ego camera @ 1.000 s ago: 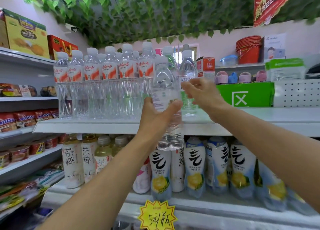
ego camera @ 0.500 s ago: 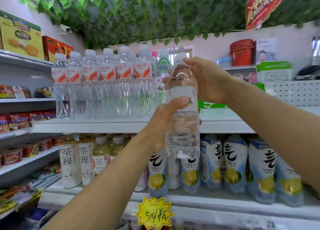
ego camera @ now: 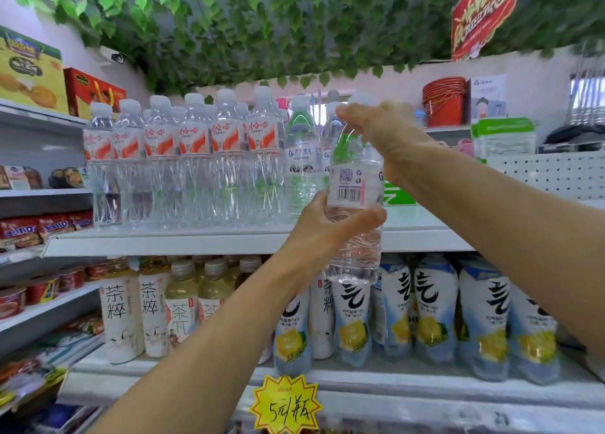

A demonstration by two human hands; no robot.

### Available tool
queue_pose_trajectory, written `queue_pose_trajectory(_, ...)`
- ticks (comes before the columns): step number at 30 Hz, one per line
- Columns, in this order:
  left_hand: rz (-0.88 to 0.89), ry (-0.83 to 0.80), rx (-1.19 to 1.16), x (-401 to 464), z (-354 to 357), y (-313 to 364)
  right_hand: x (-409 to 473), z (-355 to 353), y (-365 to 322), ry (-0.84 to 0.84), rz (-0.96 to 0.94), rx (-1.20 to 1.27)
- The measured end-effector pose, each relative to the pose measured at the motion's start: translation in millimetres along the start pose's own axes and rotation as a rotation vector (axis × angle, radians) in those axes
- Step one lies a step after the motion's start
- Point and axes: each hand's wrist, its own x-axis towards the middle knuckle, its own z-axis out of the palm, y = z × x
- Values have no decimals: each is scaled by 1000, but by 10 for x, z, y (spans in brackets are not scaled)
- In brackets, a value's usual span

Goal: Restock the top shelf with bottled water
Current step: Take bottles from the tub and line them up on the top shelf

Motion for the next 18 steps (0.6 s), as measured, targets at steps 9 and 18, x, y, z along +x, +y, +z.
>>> queue_pose_trajectory(9, 53, -4, -329, 153, -36, 27, 55, -10, -301, -287, 78, 79)
queue_pose_trajectory(18, 190, 385, 208, 328, -202, -3, 302, -7, -208, -103, -129, 20)
